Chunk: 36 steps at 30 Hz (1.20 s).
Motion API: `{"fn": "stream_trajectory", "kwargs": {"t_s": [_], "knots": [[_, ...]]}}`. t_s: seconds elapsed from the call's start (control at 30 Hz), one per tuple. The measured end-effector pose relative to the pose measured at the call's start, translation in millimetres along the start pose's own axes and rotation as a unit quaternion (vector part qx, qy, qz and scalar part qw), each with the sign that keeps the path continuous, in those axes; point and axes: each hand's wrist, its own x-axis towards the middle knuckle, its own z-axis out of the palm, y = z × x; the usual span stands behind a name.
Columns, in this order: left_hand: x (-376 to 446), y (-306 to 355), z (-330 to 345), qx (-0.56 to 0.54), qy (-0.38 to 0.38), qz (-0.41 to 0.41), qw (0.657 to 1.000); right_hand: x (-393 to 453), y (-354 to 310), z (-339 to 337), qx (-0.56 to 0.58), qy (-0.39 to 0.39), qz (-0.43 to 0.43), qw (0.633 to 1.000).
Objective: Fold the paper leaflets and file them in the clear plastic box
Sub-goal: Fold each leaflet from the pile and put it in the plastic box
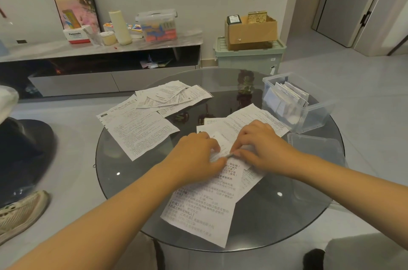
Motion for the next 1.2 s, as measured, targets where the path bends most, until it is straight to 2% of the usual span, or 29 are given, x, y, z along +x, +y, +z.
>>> {"fn": "stream_trajectory", "kwargs": {"t_s": [0.07,0.23,0.4,0.53,0.7,0.87,1.07,1.2], "knots": [[3,-2,-1,-0.057,0.024,-0.027,0.998,4,-2,0,0.024,0.039,0.007,0.999],[7,-7,2,-0.086,0.079,-0.073,0.991,15,-7,4,0.085,0.112,0.042,0.989],[10,-13,5,-0.163,0.072,-0.099,0.979,24,-14,10,0.016,0.055,0.003,0.998],[13,-20,9,-0.141,0.071,-0.104,0.982,29,-12,15,-0.018,0.005,0.004,1.000],[12,-24,4,-0.088,0.055,-0.062,0.993,33,-10,15,-0.046,0.006,-0.009,0.999],[11,-18,1,0.045,0.070,-0.003,0.997,32,-11,15,-0.065,0.009,-0.019,0.998],[19,-6,-7,0.100,0.110,0.008,0.989,31,-15,16,-0.074,0.088,-0.002,0.993],[28,1,-20,-0.033,0.164,0.000,0.986,33,-12,0,-0.054,0.164,0.036,0.984]]}}
